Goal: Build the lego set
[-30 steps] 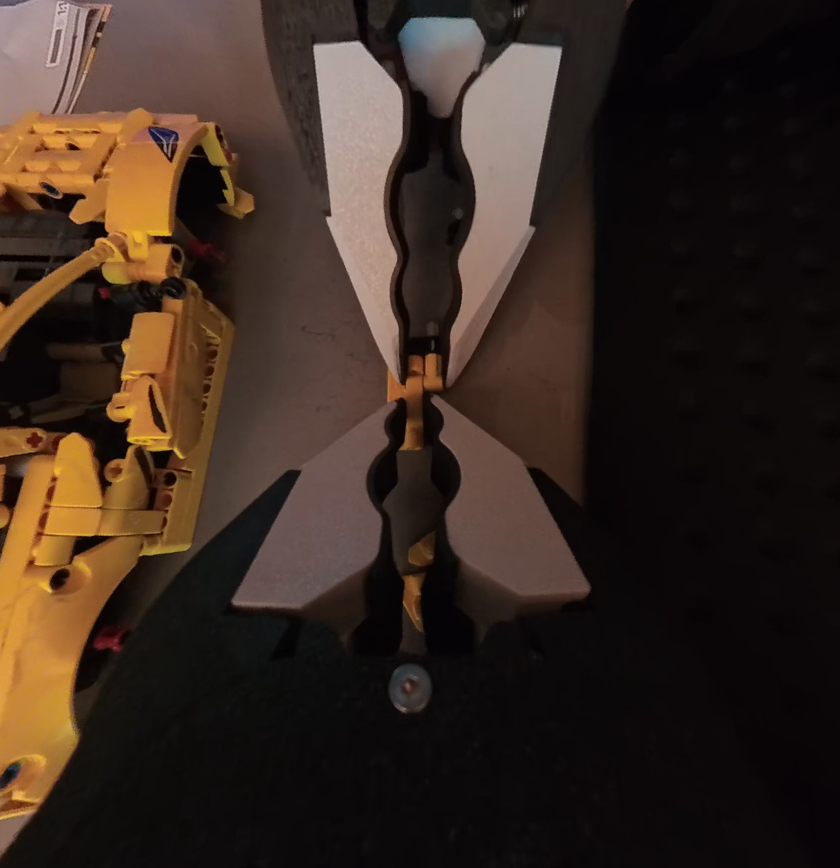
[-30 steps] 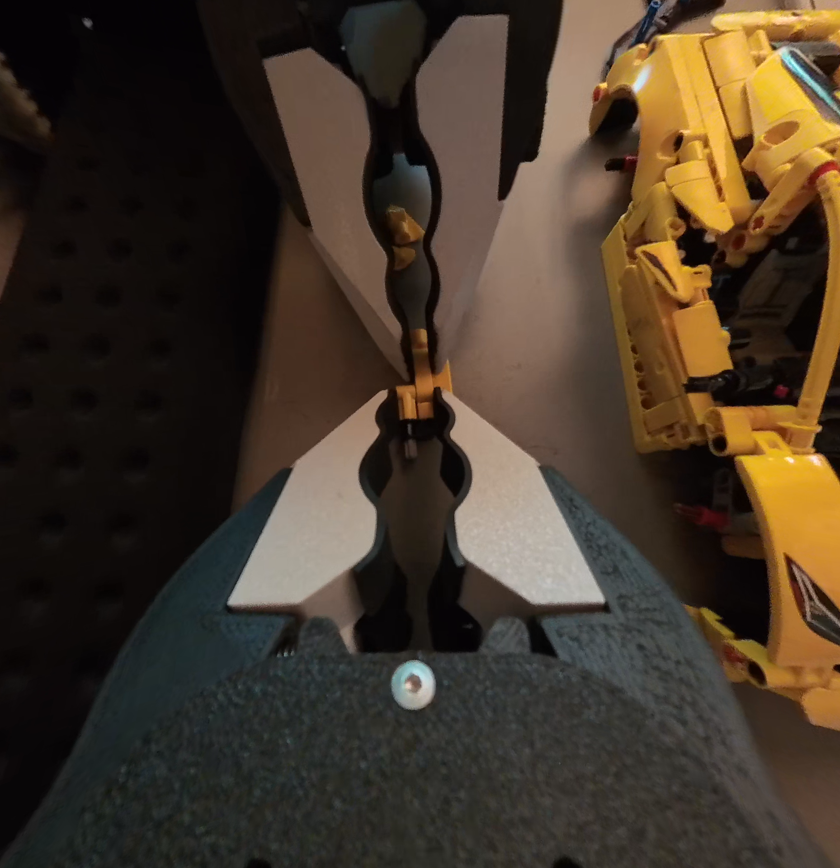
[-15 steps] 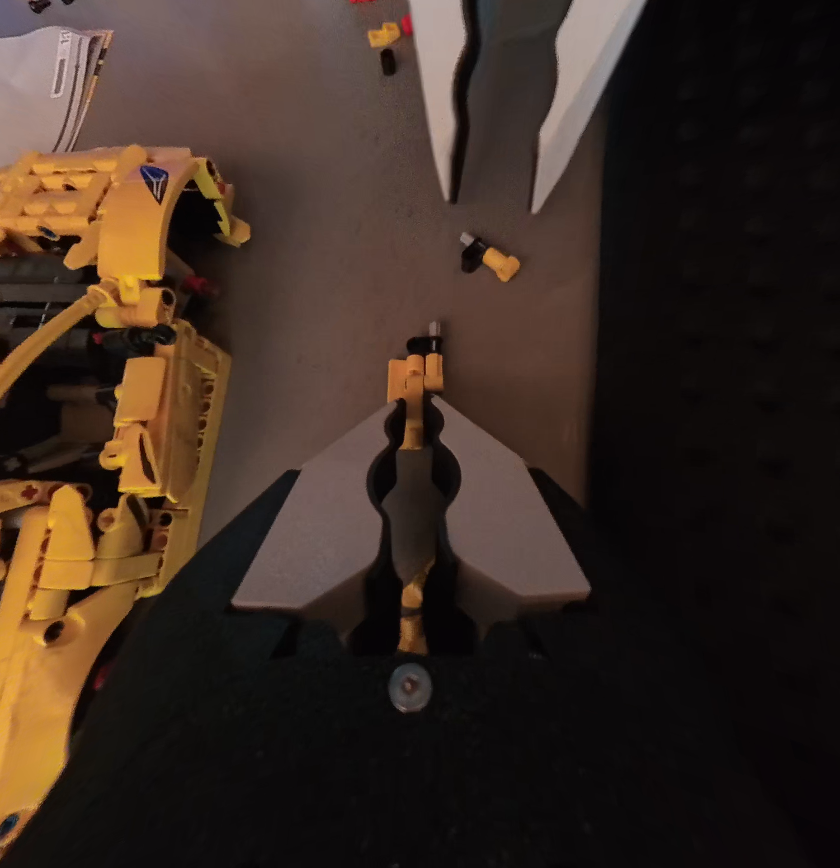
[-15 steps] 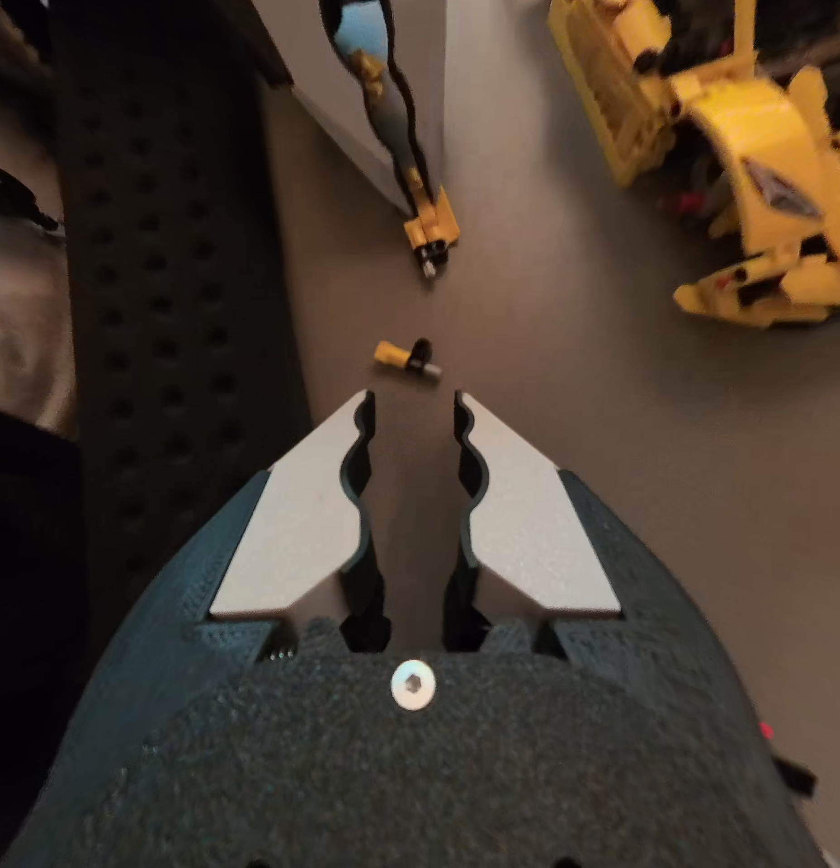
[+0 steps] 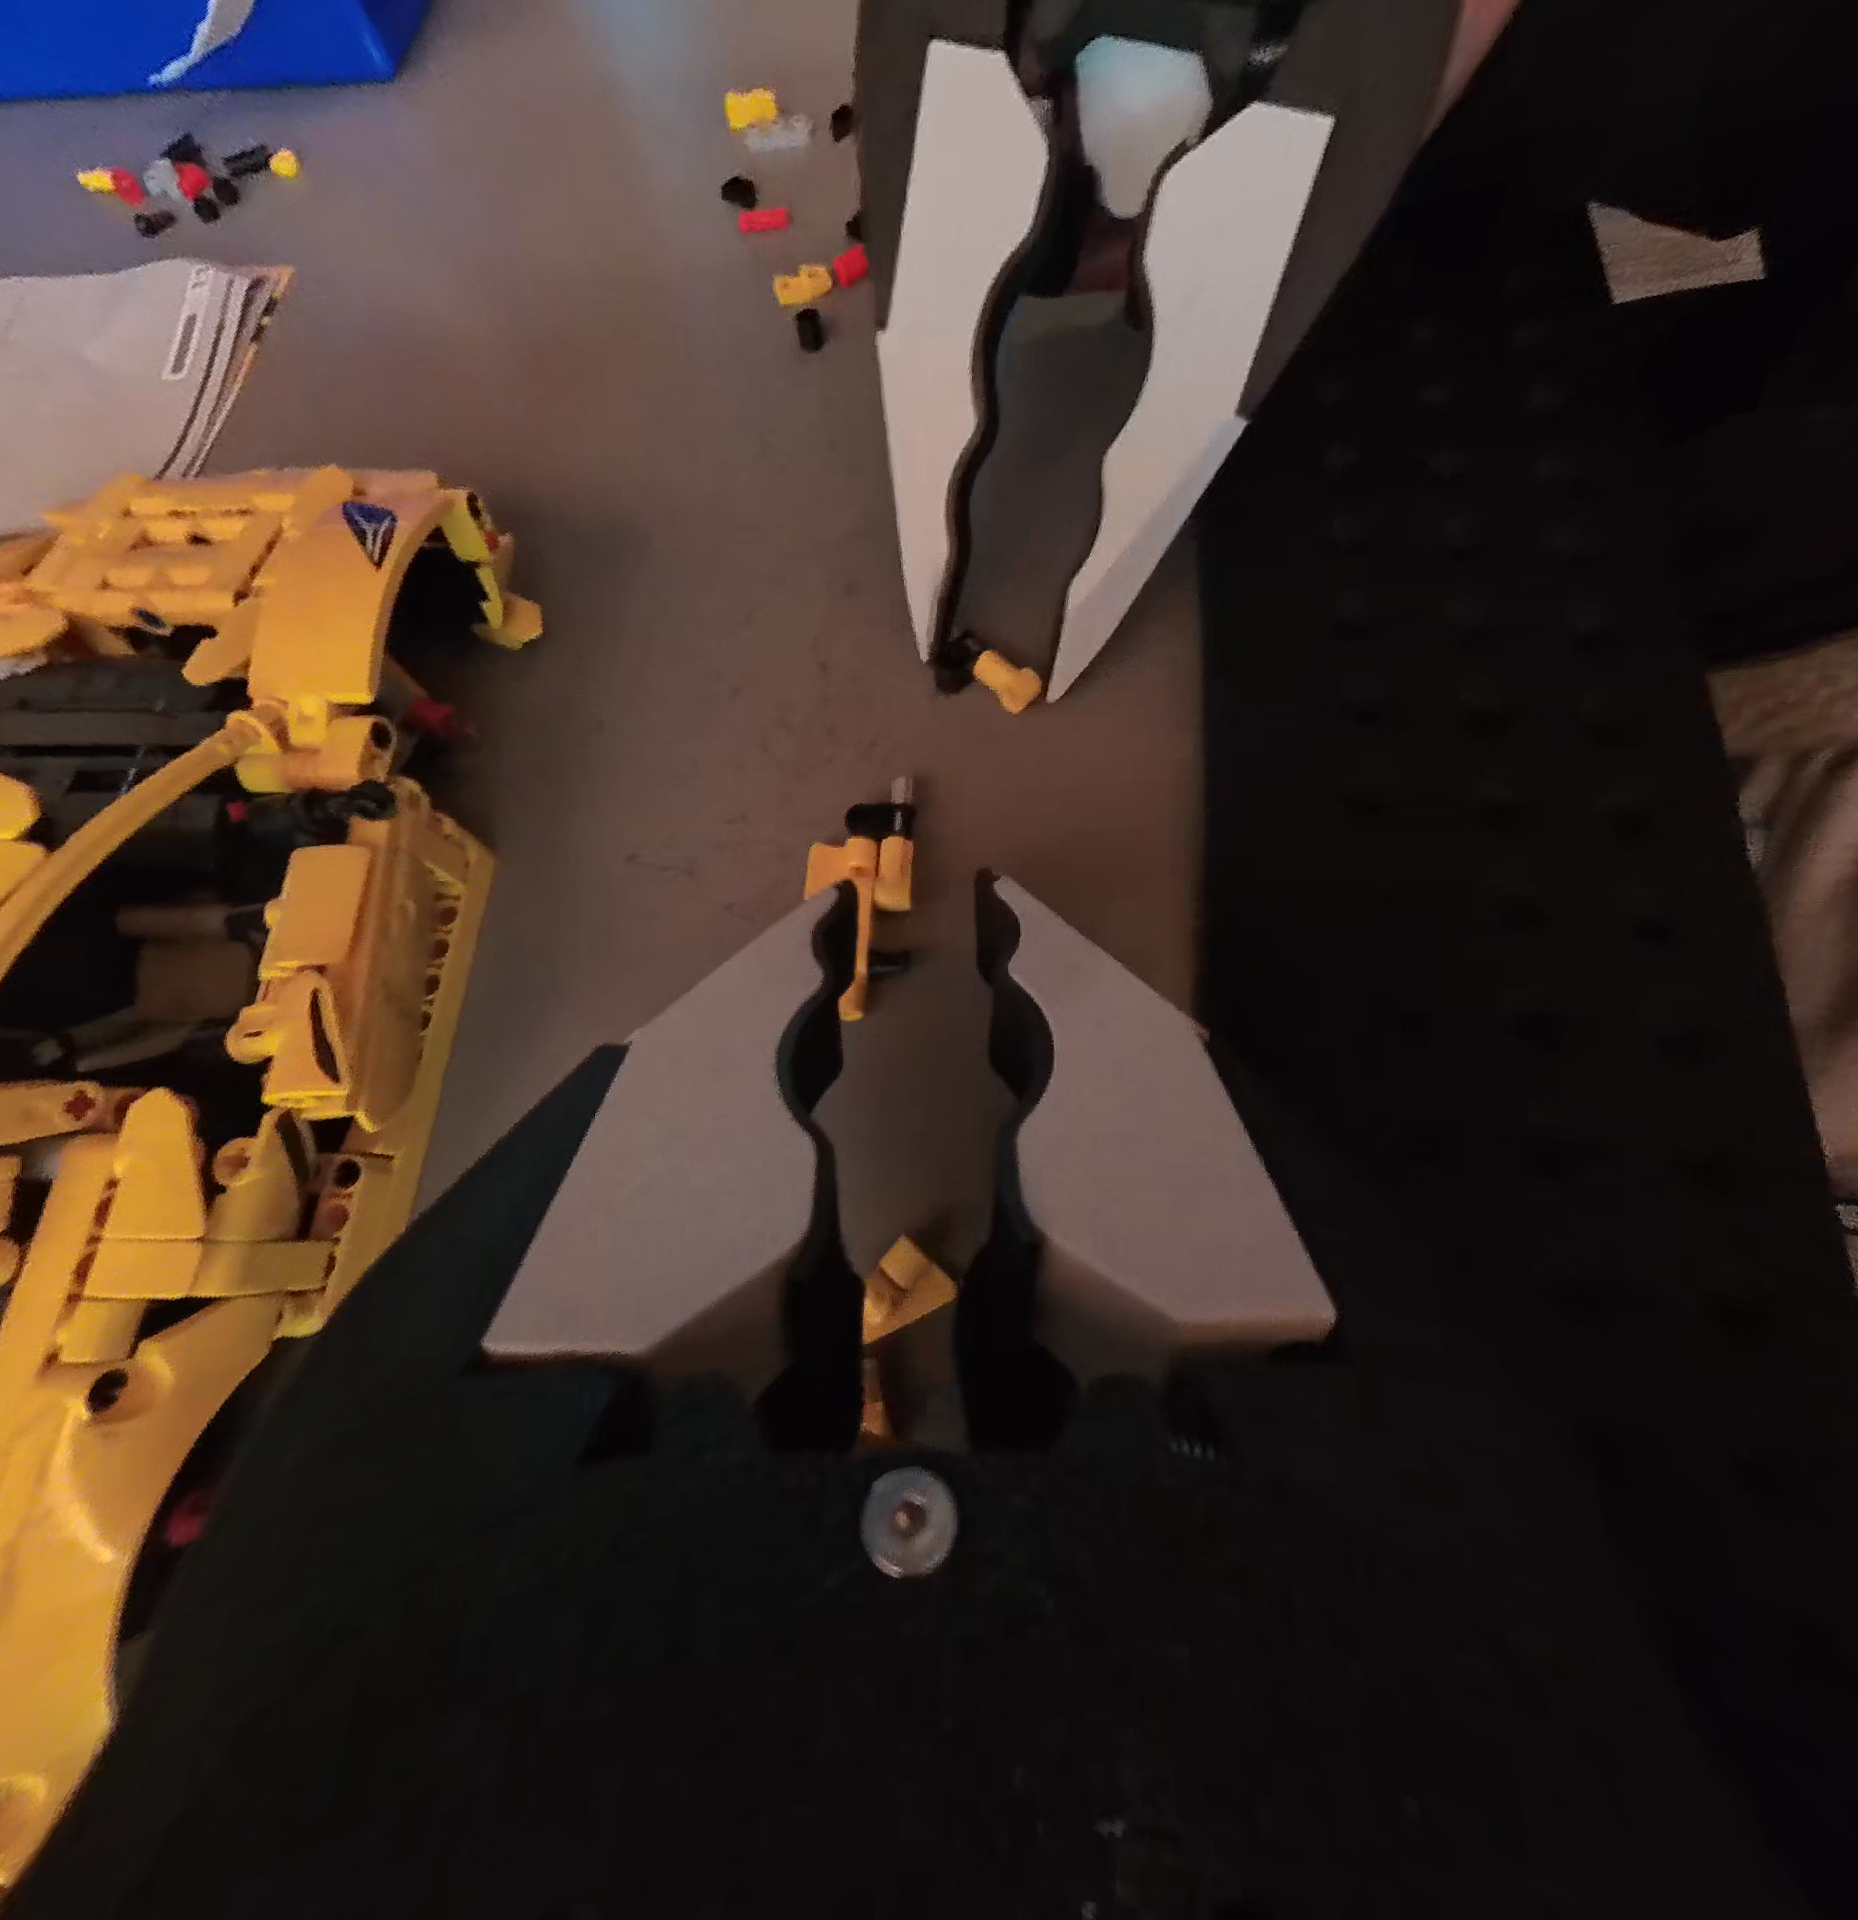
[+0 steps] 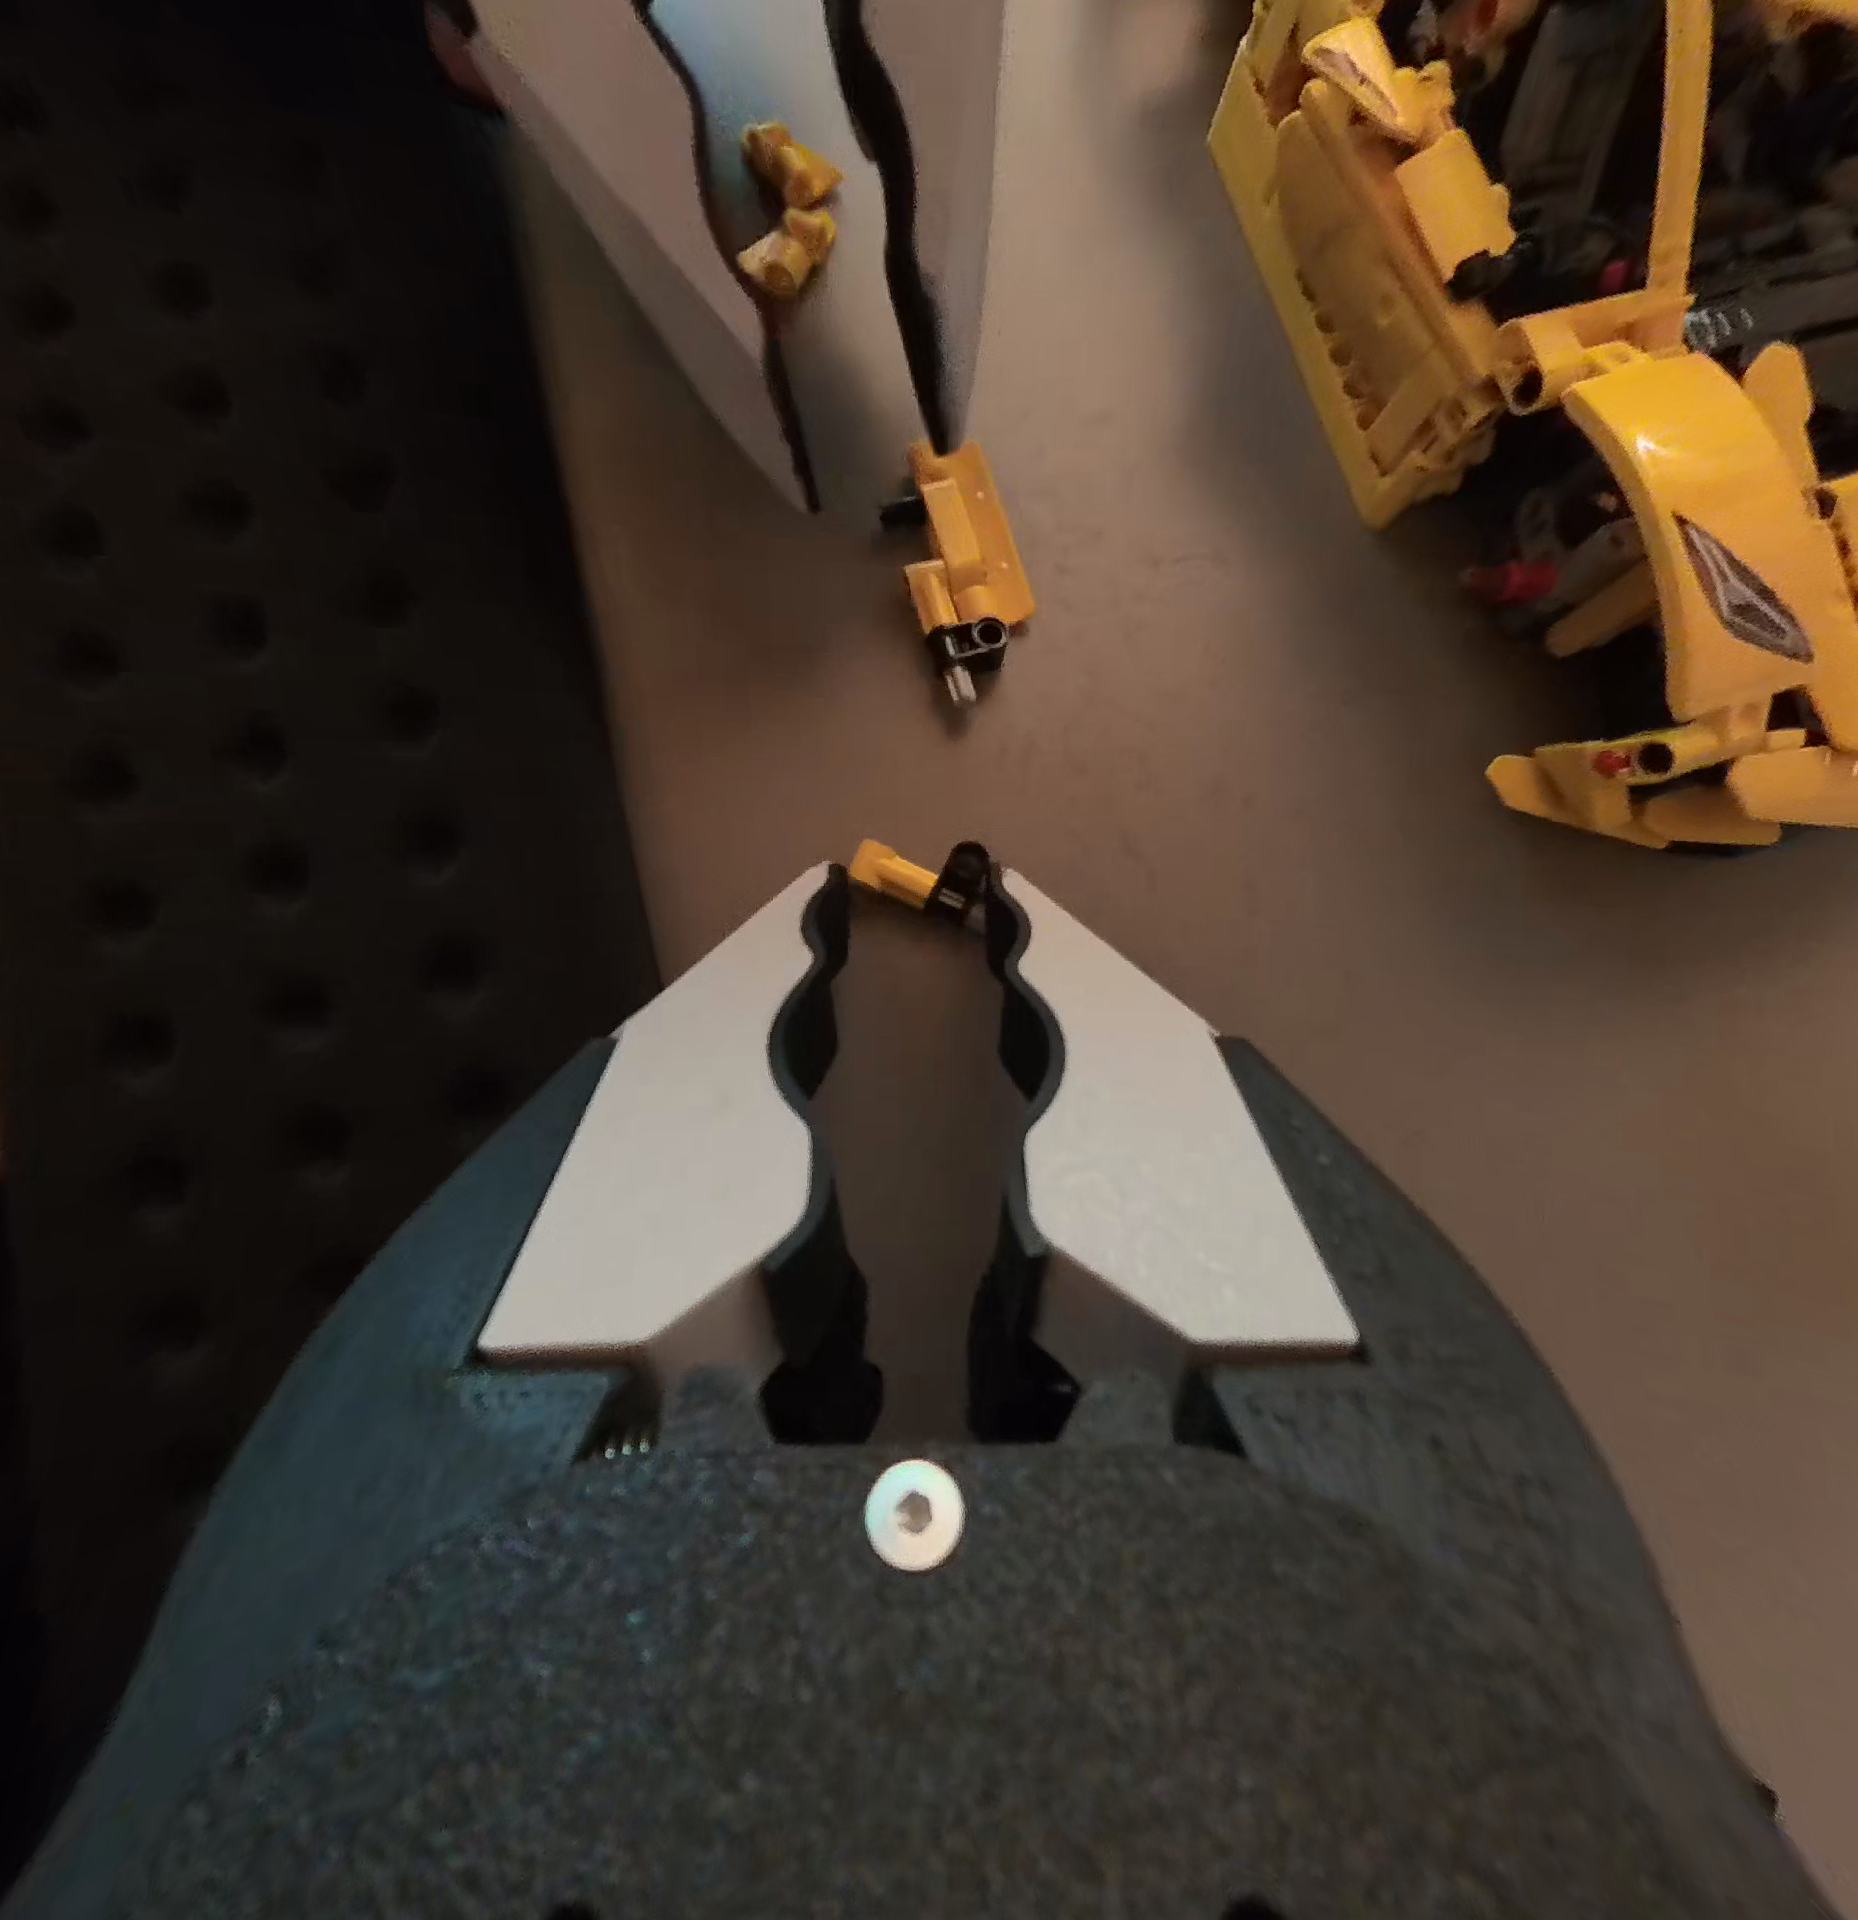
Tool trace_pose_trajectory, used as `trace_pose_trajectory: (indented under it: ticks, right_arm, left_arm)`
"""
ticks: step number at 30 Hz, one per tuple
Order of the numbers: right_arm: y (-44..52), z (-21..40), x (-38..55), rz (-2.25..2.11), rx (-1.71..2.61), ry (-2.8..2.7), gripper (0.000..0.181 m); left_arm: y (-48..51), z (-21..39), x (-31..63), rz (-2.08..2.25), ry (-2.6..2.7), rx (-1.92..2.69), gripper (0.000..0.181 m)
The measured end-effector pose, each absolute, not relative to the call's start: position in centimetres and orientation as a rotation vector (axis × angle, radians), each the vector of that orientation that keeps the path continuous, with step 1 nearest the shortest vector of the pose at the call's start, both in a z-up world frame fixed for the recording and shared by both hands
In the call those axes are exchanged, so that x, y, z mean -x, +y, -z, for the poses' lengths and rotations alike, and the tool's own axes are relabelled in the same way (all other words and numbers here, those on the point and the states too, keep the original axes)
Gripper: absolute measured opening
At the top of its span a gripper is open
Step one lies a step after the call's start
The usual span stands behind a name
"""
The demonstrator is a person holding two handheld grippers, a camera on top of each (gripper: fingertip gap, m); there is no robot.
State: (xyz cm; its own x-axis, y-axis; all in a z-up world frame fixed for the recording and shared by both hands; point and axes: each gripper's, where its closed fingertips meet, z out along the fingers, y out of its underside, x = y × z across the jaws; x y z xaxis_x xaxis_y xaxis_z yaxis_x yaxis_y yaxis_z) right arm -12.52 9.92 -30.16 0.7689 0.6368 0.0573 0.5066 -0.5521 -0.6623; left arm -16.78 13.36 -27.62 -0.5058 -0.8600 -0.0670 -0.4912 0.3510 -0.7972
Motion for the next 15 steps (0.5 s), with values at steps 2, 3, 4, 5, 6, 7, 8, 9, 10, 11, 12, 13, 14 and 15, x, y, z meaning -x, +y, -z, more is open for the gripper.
trace_pose_trajectory:
  ticks: [2, 3, 4, 5, 6, 7, 8, 9, 10, 11, 12, 13, 14, 15]
  right_arm:
    - [10.3, 29.6, 13.1, -0.297, 2.241, -0.809, 0.026]
    - [10.6, 29.1, 13.5, -0.347, 2.216, -0.761, 0.026]
    - [11.0, 28.3, 13.8, -0.403, 2.191, -0.699, 0.026]
    - [11.6, 27.4, 14.0, -0.445, 2.164, -0.632, 0.026]
    - [12.1, 26.6, 14.1, -0.467, 2.135, -0.592, 0.026]
    - [12.6, 26.0, 14.2, -0.449, 2.105, -0.579, 0.026]
    - [13.1, 25.6, 14.2, -0.384, 2.077, -0.585, 0.026]
    - [13.5, 25.3, 14.3, -0.312, 2.054, -0.604, 0.026]
    - [13.8, 25.0, 14.6, -0.254, 2.029, -0.629, 0.026]
    - [14.2, 24.6, 14.9, -0.199, 1.997, -0.635, 0.026]
    - [14.6, 24.1, 15.3, -0.151, 1.955, -0.63, 0.026]
    - [15.0, 23.6, 15.5, -0.095, 1.92, -0.628, 0.026]
    - [15.4, 23.3, 15.5, -0.02, 1.901, -0.634, 0.026]
    - [15.7, 23.0, 15.3, 0.06, 1.883, -0.639, 0.026]
  left_arm:
    - [12.9, 27.2, 16.9, 1.033, 2.137, 1.137, 0.022]
    - [12.6, 27.0, 16.9, 1.043, 2.13, 1.116, 0.022]
    - [12.5, 26.6, 16.9, 1.053, 2.116, 1.097, 0.022]
    - [12.4, 26.1, 16.9, 1.073, 2.095, 1.089, 0.022]
    - [12.5, 25.6, 16.8, 1.11, 2.063, 1.107, 0.022]
    - [12.7, 25.1, 16.7, 1.164, 2.023, 1.153, 0.021]
    - [13.1, 24.6, 16.6, 1.226, 1.98, 1.211, 0.021]
    - [13.6, 24.1, 16.5, 1.288, 1.931, 1.267, 0.021]
    - [14.2, 23.5, 16.4, 1.345, 1.879, 1.315, 0.021]
    - [14.7, 23.0, 16.3, 1.402, 1.832, 1.357, 0.021]
    - [14.9, 22.7, 16.3, 1.466, 1.798, 1.399, 0.022]
    - [14.8, 22.5, 16.3, 1.547, 1.776, 1.448, 0.022]
    - [14.6, 22.3, 16.4, 1.642, 1.75, 1.5, 0.023]
    - [14.6, 22.0, 16.4, 1.734, 1.716, 1.552, 0.026]
